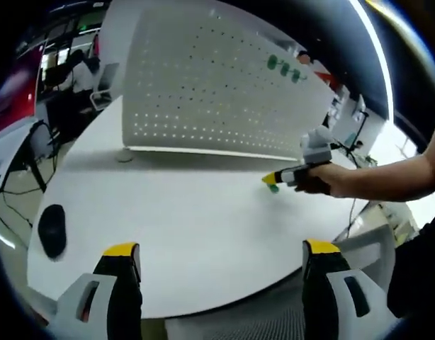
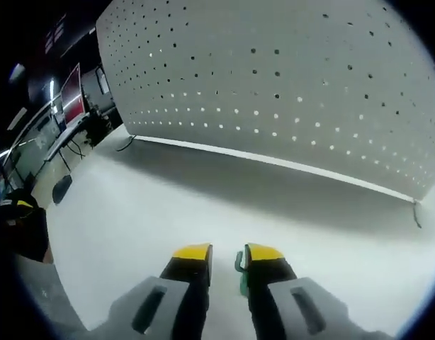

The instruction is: Insert the hook assembly into the mounting plate slot until the hook locks in place.

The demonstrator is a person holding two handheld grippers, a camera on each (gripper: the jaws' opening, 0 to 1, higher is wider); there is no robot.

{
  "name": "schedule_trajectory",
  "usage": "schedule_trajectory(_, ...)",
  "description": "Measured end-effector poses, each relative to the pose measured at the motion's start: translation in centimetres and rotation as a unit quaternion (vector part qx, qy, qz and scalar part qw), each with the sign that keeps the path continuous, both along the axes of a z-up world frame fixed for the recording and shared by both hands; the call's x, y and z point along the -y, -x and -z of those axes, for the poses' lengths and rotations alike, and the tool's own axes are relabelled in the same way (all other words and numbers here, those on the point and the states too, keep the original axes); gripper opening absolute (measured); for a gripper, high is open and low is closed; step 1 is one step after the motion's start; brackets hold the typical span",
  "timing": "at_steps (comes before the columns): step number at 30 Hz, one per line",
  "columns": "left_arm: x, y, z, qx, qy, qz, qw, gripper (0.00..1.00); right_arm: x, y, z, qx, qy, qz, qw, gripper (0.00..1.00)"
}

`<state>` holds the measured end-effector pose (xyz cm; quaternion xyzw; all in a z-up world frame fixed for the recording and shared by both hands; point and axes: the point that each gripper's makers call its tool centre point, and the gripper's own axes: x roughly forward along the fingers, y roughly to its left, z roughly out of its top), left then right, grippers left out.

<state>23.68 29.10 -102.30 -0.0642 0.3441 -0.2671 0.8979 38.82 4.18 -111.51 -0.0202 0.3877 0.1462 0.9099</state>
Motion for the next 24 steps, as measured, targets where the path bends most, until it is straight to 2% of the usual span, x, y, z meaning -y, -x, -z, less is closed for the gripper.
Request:
schedule_trajectory(5, -0.1, -0.3, 0.0, 0.001, 0.002, 0.0, 1.0, 0.96, -0.6, 0.0, 0.3, -0.011, 0.021, -0.026, 0.9994, 0.0)
schedule_trajectory(12, -0.3, -0.4, 0.1, 0.002, 0.004, -0.001, 1.0, 0.96, -0.2, 0.8, 0.0, -0.009, 0.03, -0.03, 0.9991, 0.0)
schedule_trajectory(20, -0.1, -0.3, 0.1, 0.002, 0.006, 0.004, 1.0, 0.97, 0.1, 1.2, -1.4, 0.019, 0.023, -0.018, 0.9994, 0.0)
schedule_trajectory(24, -0.1, -0.6, -0.4, 0.008, 0.006, 0.005, 0.9999, 0.97, -0.4, 1.3, -3.0, 0.043, 0.007, -0.01, 0.999, 0.0)
